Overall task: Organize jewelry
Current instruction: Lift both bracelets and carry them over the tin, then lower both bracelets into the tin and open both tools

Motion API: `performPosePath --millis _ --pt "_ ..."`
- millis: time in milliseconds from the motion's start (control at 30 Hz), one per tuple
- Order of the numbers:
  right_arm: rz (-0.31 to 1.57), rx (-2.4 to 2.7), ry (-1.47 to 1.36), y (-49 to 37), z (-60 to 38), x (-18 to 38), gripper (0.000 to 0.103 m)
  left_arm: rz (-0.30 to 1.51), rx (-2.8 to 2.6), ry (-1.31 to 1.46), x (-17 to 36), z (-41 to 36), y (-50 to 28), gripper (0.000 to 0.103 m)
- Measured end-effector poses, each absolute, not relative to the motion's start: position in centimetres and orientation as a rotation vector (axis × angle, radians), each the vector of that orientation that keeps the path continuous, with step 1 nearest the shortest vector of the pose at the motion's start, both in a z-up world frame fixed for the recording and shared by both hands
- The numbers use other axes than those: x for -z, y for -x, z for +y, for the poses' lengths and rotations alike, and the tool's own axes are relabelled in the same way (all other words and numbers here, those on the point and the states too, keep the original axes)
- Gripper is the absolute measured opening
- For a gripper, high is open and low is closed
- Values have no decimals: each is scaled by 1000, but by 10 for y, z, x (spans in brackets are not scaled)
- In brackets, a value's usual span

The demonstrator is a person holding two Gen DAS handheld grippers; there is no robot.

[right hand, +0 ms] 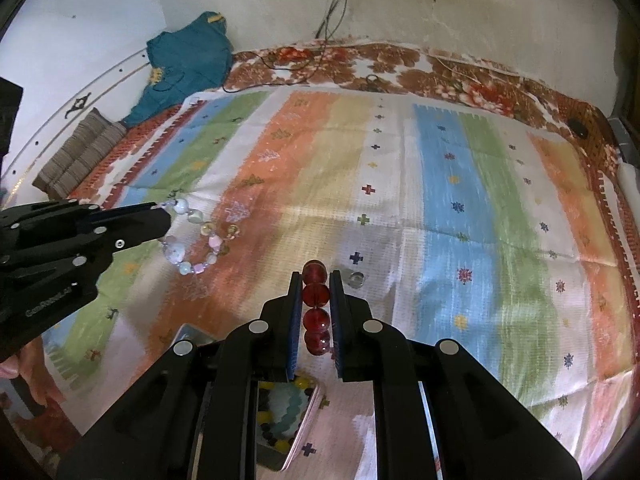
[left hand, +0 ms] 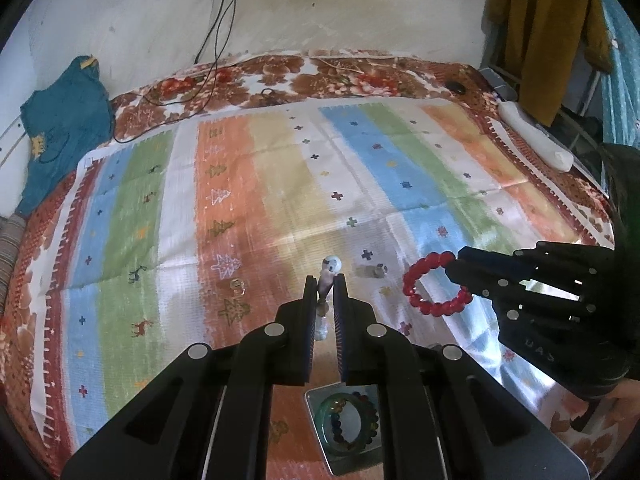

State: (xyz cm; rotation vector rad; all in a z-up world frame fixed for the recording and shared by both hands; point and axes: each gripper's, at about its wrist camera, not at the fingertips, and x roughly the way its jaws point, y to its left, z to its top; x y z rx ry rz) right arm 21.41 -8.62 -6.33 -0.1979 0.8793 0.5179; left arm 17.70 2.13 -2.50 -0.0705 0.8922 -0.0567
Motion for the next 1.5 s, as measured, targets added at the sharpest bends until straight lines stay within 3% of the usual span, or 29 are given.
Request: performPosePath --millis 1367,1500 --pt "854 -617 172 -130 -102 53 14 856 118 124 5 6 -99 4" --pt "873 -605 166 -133 -104 56 32 866 88 136 8 12 -102 5"
